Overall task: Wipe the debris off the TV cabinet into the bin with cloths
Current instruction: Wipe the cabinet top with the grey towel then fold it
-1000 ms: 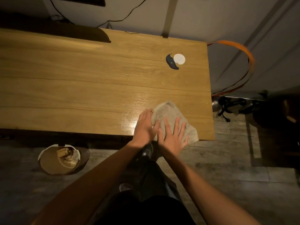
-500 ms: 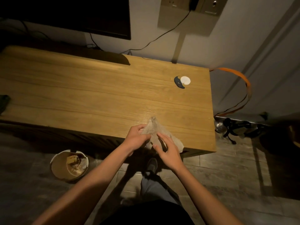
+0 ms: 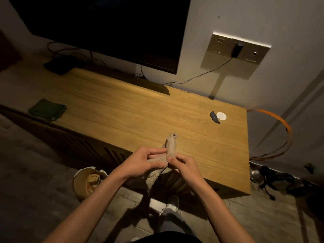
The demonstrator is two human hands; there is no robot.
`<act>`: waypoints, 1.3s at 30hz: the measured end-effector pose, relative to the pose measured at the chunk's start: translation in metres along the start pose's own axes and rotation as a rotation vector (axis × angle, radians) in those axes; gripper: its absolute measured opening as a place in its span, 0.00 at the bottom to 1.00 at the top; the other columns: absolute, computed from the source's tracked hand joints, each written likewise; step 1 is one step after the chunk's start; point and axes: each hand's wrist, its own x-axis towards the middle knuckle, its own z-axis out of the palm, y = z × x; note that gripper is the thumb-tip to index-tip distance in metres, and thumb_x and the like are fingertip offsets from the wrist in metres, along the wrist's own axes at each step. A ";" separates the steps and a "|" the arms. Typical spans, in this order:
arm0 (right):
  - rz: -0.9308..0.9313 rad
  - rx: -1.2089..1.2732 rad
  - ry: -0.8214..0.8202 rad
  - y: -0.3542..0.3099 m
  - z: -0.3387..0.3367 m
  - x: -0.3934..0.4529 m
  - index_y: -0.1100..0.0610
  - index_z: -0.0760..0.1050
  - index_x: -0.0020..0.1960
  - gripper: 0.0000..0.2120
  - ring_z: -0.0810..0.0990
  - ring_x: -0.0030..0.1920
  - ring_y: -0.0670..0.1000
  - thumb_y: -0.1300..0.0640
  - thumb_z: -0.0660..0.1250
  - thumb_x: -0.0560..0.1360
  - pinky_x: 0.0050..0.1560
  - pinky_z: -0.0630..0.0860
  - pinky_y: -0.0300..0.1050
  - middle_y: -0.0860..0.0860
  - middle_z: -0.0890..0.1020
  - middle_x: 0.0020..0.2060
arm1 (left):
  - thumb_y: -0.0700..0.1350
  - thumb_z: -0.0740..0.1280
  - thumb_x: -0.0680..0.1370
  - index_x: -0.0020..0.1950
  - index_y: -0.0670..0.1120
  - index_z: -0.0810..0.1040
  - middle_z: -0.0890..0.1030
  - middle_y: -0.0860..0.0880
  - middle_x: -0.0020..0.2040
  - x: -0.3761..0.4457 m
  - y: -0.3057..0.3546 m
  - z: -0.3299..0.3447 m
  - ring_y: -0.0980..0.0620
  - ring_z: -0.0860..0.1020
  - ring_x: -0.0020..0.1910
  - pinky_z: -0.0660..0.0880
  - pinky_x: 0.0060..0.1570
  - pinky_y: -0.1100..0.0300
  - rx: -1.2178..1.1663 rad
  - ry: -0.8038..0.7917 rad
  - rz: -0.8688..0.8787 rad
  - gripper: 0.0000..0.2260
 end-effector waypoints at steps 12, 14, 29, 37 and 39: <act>0.015 -0.233 -0.061 -0.024 -0.006 0.014 0.50 0.86 0.46 0.11 0.83 0.39 0.45 0.60 0.67 0.82 0.41 0.76 0.37 0.46 0.87 0.39 | 0.46 0.62 0.83 0.56 0.47 0.77 0.80 0.50 0.45 -0.040 -0.015 -0.040 0.50 0.80 0.47 0.77 0.50 0.52 0.176 0.334 0.014 0.06; 0.048 -0.223 0.020 -0.025 -0.026 0.016 0.52 0.85 0.44 0.12 0.86 0.44 0.49 0.58 0.65 0.82 0.46 0.81 0.44 0.50 0.88 0.41 | 0.46 0.60 0.84 0.56 0.47 0.75 0.77 0.52 0.43 -0.048 -0.017 -0.055 0.53 0.76 0.42 0.74 0.41 0.57 0.220 0.385 0.016 0.06; -0.369 -0.301 0.201 -0.097 -0.105 0.032 0.43 0.84 0.51 0.10 0.84 0.42 0.42 0.55 0.66 0.83 0.34 0.80 0.38 0.43 0.86 0.44 | 0.43 0.64 0.82 0.56 0.47 0.77 0.78 0.51 0.47 -0.043 0.012 -0.121 0.63 0.77 0.43 0.74 0.40 0.71 0.347 0.507 0.372 0.04; 0.014 0.040 0.274 -0.101 -0.121 0.055 0.58 0.86 0.53 0.22 0.87 0.44 0.56 0.43 0.79 0.68 0.46 0.81 0.50 0.60 0.88 0.48 | 0.59 0.79 0.61 0.53 0.43 0.85 0.88 0.48 0.49 -0.026 -0.002 -0.128 0.53 0.84 0.51 0.77 0.49 0.63 -0.229 0.373 -0.066 0.28; 0.100 0.035 0.340 -0.097 -0.123 0.057 0.58 0.86 0.53 0.16 0.87 0.45 0.58 0.47 0.77 0.72 0.47 0.81 0.52 0.61 0.88 0.48 | 0.54 0.81 0.60 0.54 0.41 0.85 0.88 0.49 0.50 -0.023 -0.010 -0.124 0.51 0.82 0.56 0.77 0.51 0.63 -0.341 0.320 -0.178 0.28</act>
